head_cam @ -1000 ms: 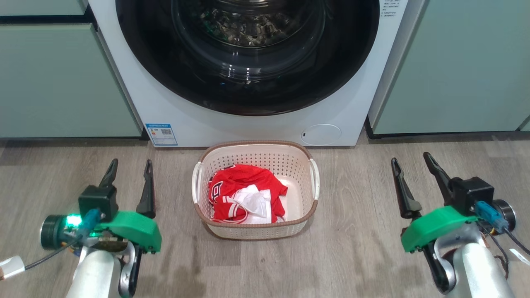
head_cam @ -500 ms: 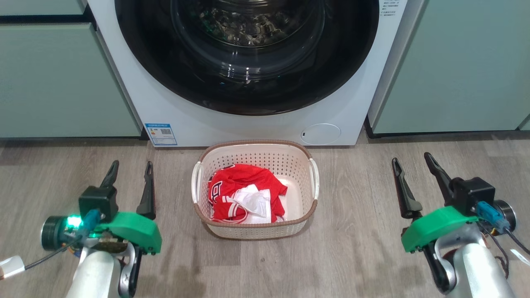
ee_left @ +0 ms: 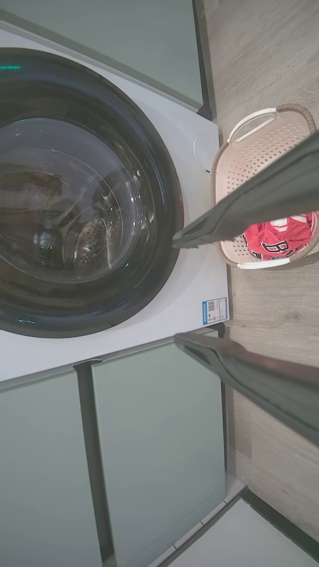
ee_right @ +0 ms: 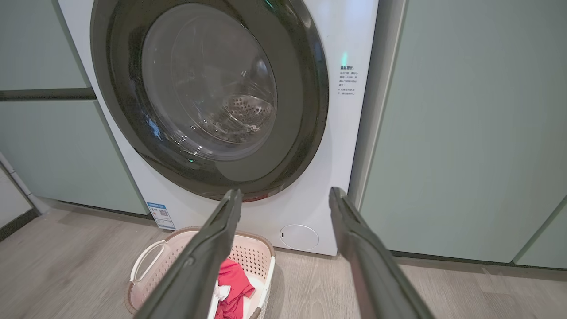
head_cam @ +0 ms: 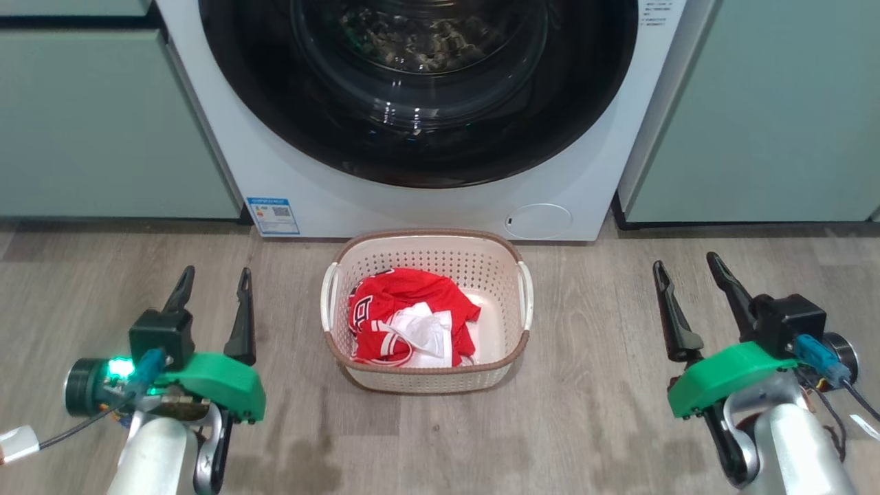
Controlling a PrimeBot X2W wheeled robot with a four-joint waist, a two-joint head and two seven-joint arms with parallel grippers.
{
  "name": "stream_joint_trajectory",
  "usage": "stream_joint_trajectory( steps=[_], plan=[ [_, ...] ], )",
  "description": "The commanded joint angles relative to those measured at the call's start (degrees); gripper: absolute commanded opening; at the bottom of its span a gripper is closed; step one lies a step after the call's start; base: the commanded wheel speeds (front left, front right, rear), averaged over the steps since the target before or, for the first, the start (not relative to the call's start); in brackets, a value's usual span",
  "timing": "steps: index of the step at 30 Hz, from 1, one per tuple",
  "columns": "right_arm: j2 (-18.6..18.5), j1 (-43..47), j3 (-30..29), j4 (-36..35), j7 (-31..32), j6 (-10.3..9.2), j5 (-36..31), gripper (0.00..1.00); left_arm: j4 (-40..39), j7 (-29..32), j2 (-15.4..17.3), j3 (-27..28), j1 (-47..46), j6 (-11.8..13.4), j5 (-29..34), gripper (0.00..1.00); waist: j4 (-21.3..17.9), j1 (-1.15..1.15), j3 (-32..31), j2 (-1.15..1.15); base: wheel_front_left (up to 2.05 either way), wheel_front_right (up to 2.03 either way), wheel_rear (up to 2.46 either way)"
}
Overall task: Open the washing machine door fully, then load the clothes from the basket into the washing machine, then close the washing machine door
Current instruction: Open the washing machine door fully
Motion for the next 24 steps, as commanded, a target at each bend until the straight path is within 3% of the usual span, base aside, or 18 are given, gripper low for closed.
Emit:
stream_joint_trajectory(
  steps=[1, 17, 24],
  plan=[
    [-0.04, -2.79, 1.12, -1.71, -0.51, -0.01, 0.36, 1.00, -1.92, -0.66, 1.60, 1.56, -3.16, 0.39, -0.33, 1.00, -0.09, 0.00, 0.10, 0.00, 1.13, 1.13, -2.27],
    [-0.04, -2.97, 0.56, -1.86, -0.89, -0.01, 0.64, 1.00, -2.26, -0.94, 1.90, 0.99, -3.55, -0.08, -1.83, 1.00, -1.23, 0.00, 0.98, 0.00, 1.23, 1.23, -2.45],
    [-0.04, -3.24, 0.40, -1.64, -1.08, -0.01, 1.02, 1.00, -2.60, -1.37, 2.28, 0.85, -3.73, 0.03, -1.98, 1.00, -1.62, 0.00, 1.45, 0.00, 0.85, 0.85, -1.71]
  ],
)
